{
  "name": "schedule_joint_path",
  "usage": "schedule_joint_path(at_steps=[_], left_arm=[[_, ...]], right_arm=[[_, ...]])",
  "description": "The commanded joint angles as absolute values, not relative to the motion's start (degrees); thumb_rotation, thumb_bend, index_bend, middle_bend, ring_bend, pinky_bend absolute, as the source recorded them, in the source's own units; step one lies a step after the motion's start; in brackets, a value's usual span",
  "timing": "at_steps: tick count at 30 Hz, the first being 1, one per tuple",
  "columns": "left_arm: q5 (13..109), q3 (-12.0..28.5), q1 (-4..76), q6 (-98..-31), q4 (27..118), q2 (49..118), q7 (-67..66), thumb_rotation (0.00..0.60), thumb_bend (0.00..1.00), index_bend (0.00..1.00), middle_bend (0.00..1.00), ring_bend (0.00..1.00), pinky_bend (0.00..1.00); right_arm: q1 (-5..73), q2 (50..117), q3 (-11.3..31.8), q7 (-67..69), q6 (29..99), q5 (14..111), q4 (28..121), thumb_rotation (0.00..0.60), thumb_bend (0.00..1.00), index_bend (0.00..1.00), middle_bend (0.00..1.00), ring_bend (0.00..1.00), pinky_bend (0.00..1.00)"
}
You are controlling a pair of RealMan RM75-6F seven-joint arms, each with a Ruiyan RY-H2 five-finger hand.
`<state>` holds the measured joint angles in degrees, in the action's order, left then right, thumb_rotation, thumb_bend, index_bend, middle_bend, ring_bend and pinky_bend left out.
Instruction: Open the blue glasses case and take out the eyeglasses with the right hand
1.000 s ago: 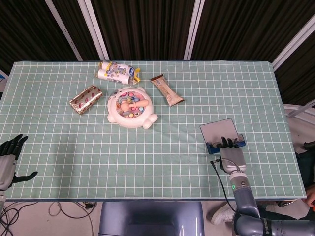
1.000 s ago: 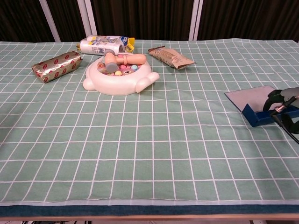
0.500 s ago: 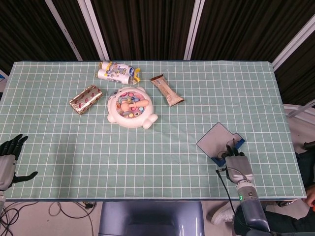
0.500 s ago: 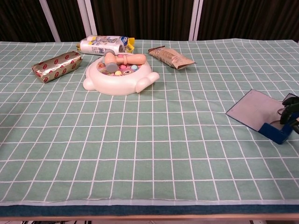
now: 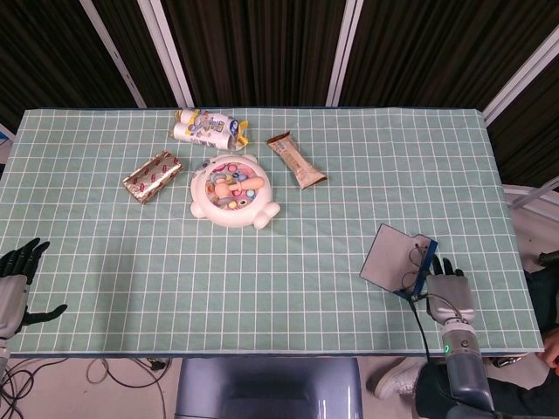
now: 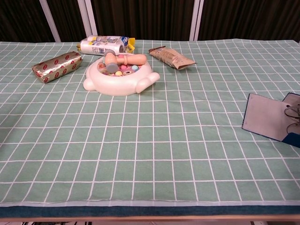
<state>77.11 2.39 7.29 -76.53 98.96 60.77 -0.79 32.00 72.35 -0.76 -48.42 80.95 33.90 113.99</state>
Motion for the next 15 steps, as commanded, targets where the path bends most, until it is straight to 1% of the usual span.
schedule_joint_path(at_steps=[1, 2, 5, 7, 10, 15], left_arm=[[77.09, 2.39, 7.29, -76.51, 98.96, 60.78, -0.79, 0.6, 0.06, 0.0, 0.0, 0.0, 0.0], [77.08, 2.38, 7.3, -76.48, 98.96, 60.78, -0.83, 0.6, 0.06, 0.0, 0.0, 0.0, 0.0], [77.04, 2.38, 7.28, -76.5, 98.97, 60.77, -0.88, 0.6, 0.06, 0.0, 0.0, 0.0, 0.0], [77.0, 2.39, 7.23, -76.57, 98.96, 60.75, -0.9, 0.6, 0.06, 0.0, 0.0, 0.0, 0.0], [76.89, 2.41, 7.26, -76.47, 98.94, 60.73, -0.91, 0.6, 0.06, 0.0, 0.0, 0.0, 0.0], [76.7, 2.44, 7.29, -76.34, 98.97, 60.75, -1.04, 0.6, 0.06, 0.0, 0.0, 0.0, 0.0]], right_arm=[[31.74, 71.58, 0.39, -47.07, 80.96, 34.39, 115.41, 0.6, 0.82, 0.21, 0.0, 0.0, 0.2], [31.74, 71.25, 1.0, -46.47, 80.99, 34.9, 115.85, 0.6, 0.82, 0.18, 0.0, 0.0, 0.2], [32.25, 70.64, 2.59, -46.3, 80.7, 34.25, 115.63, 0.6, 0.82, 0.15, 0.0, 0.0, 0.2], [33.17, 69.91, 4.63, -46.48, 79.36, 30.53, 115.07, 0.6, 0.81, 0.14, 0.0, 0.0, 0.2], [35.74, 68.79, 7.4, -49.57, 76.87, 22.33, 111.51, 0.6, 0.78, 0.14, 0.0, 0.0, 0.2], [38.25, 68.14, 9.48, -52.87, 74.41, 12.73, 107.35, 0.6, 0.75, 0.14, 0.0, 0.0, 0.2]])
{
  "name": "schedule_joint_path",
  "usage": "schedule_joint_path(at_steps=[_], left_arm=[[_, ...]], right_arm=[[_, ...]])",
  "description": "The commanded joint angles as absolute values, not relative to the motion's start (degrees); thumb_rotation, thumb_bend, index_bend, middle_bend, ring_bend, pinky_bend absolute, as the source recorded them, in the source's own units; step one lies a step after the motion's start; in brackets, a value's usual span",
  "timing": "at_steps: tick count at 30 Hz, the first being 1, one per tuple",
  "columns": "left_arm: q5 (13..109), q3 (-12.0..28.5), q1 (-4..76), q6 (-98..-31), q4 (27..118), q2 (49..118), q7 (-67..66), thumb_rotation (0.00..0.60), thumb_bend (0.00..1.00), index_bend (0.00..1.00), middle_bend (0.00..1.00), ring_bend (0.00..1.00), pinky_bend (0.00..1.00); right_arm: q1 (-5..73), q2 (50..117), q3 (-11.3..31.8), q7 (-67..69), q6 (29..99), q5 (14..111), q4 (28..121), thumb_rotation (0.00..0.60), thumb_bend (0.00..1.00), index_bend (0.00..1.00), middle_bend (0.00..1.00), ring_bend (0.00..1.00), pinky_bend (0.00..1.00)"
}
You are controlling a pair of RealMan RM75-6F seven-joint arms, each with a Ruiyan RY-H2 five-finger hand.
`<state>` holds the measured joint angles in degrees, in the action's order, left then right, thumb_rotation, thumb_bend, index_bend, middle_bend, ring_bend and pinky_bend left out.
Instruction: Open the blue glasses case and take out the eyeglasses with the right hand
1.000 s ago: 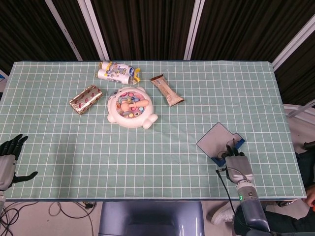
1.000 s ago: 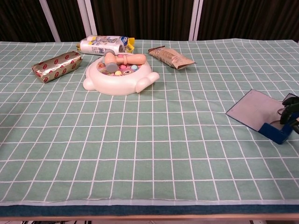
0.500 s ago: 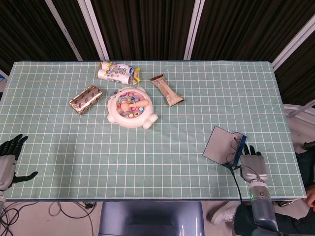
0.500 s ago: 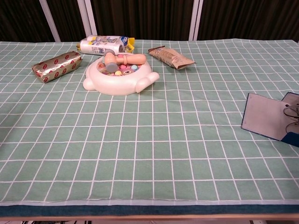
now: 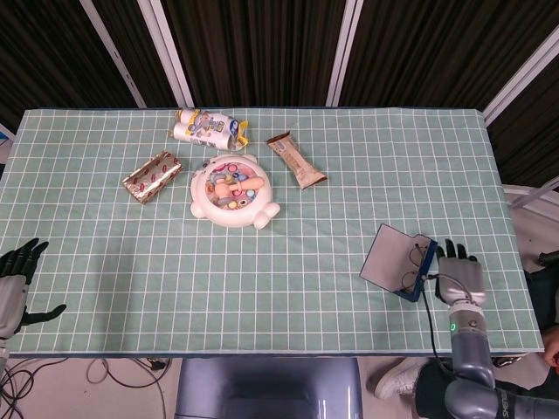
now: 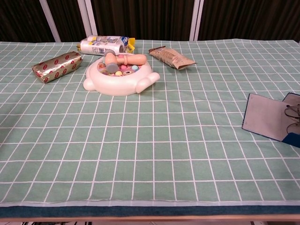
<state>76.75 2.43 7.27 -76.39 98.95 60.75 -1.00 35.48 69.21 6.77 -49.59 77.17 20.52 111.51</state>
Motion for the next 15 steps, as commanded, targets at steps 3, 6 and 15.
schedule_joint_path(at_steps=[3, 6, 15], left_arm=[[76.62, 2.45, 7.32, -76.28, 99.01, 60.77, -1.17, 0.6, 0.06, 0.0, 0.0, 0.0, 0.0], [76.58, 2.45, 7.33, -76.27, 99.02, 60.79, -1.28, 0.6, 0.06, 0.0, 0.0, 0.0, 0.0], [76.78, 2.41, 7.25, -76.5, 99.05, 60.84, -1.37, 0.6, 0.06, 0.0, 0.0, 0.0, 0.0]], right_arm=[[38.82, 68.22, 9.9, -53.59, 73.66, 9.35, 105.05, 0.6, 0.75, 0.15, 0.0, 0.0, 0.2], [38.97, 68.31, 9.79, -53.96, 72.79, 7.21, 103.45, 0.6, 0.74, 0.16, 0.0, 0.0, 0.2], [39.21, 69.53, 9.21, -54.02, 70.29, 4.62, 100.71, 0.6, 0.72, 0.19, 0.0, 0.0, 0.2]])
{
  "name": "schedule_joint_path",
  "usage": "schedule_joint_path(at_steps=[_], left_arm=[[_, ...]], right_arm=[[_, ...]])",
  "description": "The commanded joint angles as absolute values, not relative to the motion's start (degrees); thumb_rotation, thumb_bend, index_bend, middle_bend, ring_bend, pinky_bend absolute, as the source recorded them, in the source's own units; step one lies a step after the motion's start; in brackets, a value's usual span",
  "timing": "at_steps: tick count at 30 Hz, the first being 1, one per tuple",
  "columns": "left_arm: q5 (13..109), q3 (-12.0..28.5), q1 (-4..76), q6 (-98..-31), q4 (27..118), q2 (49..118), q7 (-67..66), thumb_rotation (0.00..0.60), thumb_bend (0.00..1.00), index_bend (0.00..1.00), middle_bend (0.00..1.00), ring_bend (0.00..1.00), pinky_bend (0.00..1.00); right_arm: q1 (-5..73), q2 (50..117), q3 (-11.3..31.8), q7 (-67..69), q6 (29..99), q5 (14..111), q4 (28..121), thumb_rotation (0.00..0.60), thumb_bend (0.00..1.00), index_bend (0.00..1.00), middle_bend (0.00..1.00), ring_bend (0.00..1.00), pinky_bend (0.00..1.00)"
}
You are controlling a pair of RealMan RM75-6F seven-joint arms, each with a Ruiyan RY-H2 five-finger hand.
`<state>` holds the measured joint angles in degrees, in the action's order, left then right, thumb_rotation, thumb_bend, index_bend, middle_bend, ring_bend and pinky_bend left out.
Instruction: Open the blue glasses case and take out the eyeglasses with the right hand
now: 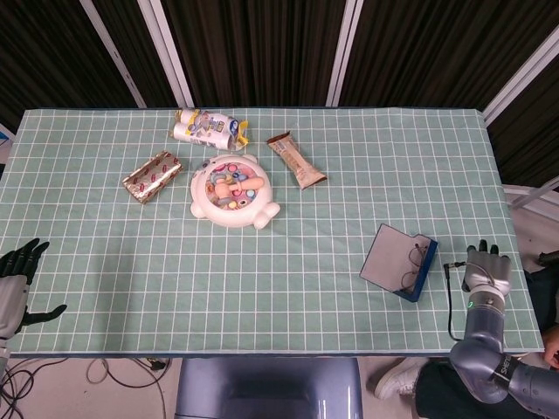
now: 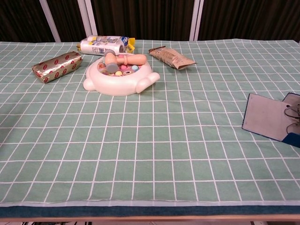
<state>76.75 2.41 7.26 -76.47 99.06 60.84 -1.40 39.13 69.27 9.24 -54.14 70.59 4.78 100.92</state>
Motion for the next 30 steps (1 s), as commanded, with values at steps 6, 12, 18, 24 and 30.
schedule_joint_path(at_steps=[6, 12, 18, 24, 30], left_arm=[[76.81, 2.43, 7.22, -76.56, 99.03, 60.81, -1.27, 0.6, 0.06, 0.0, 0.0, 0.0, 0.0], [76.71, 2.49, 7.22, -76.52, 99.0, 60.77, -1.06, 0.6, 0.06, 0.0, 0.0, 0.0, 0.0], [76.59, 2.59, 7.18, -76.54, 98.98, 60.68, -0.74, 0.6, 0.06, 0.0, 0.0, 0.0, 0.0], [76.7, 2.56, 7.18, -76.55, 98.98, 60.65, -0.7, 0.6, 0.06, 0.0, 0.0, 0.0, 0.0], [76.78, 2.55, 7.18, -76.59, 98.97, 60.68, -0.76, 0.6, 0.06, 0.0, 0.0, 0.0, 0.0]], right_arm=[[39.83, 71.08, 9.47, -53.44, 69.54, 4.52, 99.72, 0.6, 0.72, 0.2, 0.0, 0.0, 0.2], [40.69, 72.57, 9.82, -53.42, 69.4, 4.27, 99.01, 0.6, 0.72, 0.22, 0.0, 0.0, 0.2], [41.54, 74.06, 10.19, -53.42, 69.32, 3.86, 98.74, 0.6, 0.72, 0.23, 0.0, 0.0, 0.2], [41.61, 74.51, 10.44, -52.37, 69.23, 4.78, 99.18, 0.6, 0.72, 0.23, 0.0, 0.0, 0.2], [41.42, 75.0, 10.8, -50.06, 69.02, 7.98, 100.44, 0.6, 0.72, 0.23, 0.0, 0.0, 0.2]])
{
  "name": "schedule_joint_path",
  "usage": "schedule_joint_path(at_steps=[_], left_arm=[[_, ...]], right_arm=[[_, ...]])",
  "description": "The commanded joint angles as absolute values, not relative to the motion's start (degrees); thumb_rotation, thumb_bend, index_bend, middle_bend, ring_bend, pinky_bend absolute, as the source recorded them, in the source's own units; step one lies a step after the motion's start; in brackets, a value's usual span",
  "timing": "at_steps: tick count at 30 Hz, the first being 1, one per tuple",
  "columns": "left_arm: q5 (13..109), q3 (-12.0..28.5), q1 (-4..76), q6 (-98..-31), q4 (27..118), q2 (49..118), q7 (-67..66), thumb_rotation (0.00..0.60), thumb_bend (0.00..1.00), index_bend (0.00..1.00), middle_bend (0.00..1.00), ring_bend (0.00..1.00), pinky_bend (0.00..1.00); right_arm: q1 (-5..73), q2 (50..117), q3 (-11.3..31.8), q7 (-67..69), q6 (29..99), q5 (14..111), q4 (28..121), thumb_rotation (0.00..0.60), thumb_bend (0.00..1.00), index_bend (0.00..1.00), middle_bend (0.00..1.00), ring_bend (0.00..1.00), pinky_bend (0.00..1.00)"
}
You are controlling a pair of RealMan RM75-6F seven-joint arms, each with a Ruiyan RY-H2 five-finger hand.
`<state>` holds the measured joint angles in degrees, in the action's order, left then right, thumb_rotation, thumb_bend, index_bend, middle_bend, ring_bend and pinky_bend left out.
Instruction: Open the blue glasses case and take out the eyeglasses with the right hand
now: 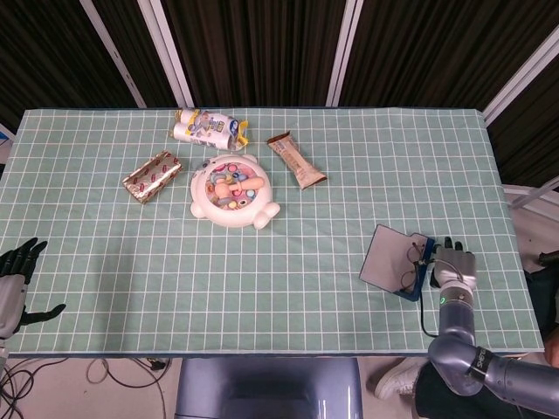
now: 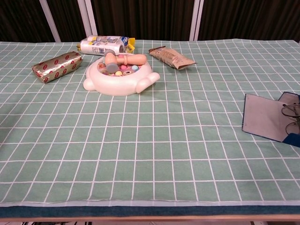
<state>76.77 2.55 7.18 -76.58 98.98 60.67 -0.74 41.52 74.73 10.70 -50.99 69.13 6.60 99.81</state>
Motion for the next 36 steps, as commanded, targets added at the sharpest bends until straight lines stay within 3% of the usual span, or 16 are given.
schedule_joint_path(at_steps=[1, 22, 36], left_arm=[[76.78, 2.53, 7.17, -76.58, 98.97, 60.69, -0.76, 0.6, 0.06, 0.0, 0.0, 0.0, 0.0], [76.7, 2.6, 7.2, -76.42, 98.93, 60.52, -0.23, 0.6, 0.06, 0.0, 0.0, 0.0, 0.0], [76.55, 2.69, 7.2, -76.35, 98.94, 60.45, -0.01, 0.6, 0.06, 0.0, 0.0, 0.0, 0.0]], right_arm=[[41.42, 75.11, 10.82, -49.8, 69.0, 8.38, 100.64, 0.6, 0.72, 0.23, 0.0, 0.0, 0.2], [44.23, 80.23, 10.62, -48.9, 69.71, 14.23, 105.52, 0.6, 0.73, 0.23, 0.0, 0.0, 0.2], [45.0, 82.49, 7.82, -49.37, 70.6, 17.47, 111.17, 0.6, 0.73, 0.23, 0.0, 0.0, 0.2]])
